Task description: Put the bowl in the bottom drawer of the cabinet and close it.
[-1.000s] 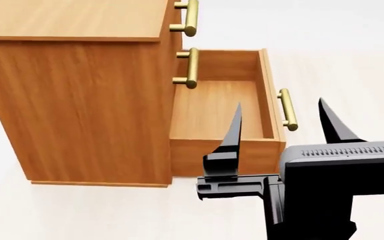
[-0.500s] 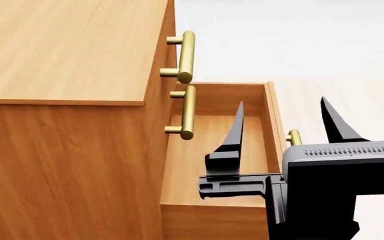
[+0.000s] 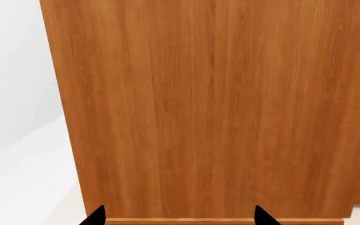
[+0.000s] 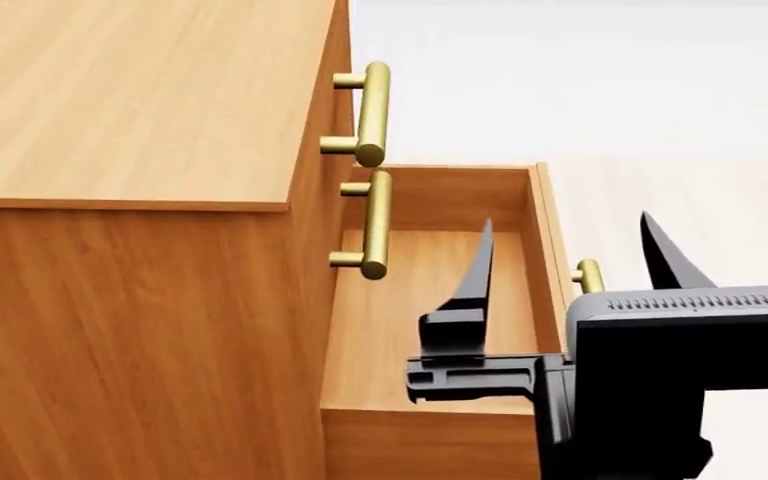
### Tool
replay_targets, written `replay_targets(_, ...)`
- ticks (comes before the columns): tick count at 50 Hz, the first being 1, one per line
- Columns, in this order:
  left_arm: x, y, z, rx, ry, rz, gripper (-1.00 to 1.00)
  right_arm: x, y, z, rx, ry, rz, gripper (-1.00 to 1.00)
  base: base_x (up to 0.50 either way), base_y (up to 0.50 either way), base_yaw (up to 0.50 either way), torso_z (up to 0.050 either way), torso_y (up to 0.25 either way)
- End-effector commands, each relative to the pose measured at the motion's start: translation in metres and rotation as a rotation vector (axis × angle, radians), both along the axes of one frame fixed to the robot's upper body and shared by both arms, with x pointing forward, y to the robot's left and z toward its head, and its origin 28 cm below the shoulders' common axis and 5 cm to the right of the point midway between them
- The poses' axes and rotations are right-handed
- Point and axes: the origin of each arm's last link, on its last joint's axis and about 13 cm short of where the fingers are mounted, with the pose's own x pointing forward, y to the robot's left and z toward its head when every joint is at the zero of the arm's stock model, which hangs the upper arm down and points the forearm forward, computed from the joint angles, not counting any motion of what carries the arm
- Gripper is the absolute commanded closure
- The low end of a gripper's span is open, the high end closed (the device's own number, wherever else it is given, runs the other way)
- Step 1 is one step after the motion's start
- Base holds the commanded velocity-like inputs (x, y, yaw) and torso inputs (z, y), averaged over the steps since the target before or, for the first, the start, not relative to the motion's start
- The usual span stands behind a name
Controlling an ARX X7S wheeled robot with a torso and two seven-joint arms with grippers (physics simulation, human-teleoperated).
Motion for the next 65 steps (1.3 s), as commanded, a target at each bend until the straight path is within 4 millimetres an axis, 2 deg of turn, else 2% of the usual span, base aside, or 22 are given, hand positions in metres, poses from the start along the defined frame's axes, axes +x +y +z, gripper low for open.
replay_targets(1,0.0,0.0,0.0,0.0,0.001,-0.002,-1.0,0.011,-0.004,-0.01,-0.009,0.062,-0.035,-1.0,0.0,0.0,0.0,0.0,0.0)
replay_targets(12,0.0,0.0,0.0,0.001,0.001,-0.002,-1.0,0.03,-0.009,-0.02,-0.059,0.153,-0.081,-1.0,0.0,0.0,0.0,0.0,0.0)
replay_targets(35,0.001,0.0,0.0,0.001,0.003,-0.001,-1.0,0.07,-0.018,-0.021,-0.056,0.345,-0.075,-1.0,0.0,0.0,0.0,0.0,0.0)
replay_targets(65,0.001,-0.001,-0.001,-0.007,0.009,0.001,-1.0,0.089,-0.027,-0.035,-0.028,0.545,-0.086,-1.0,0.0,0.0,0.0,0.0,0.0)
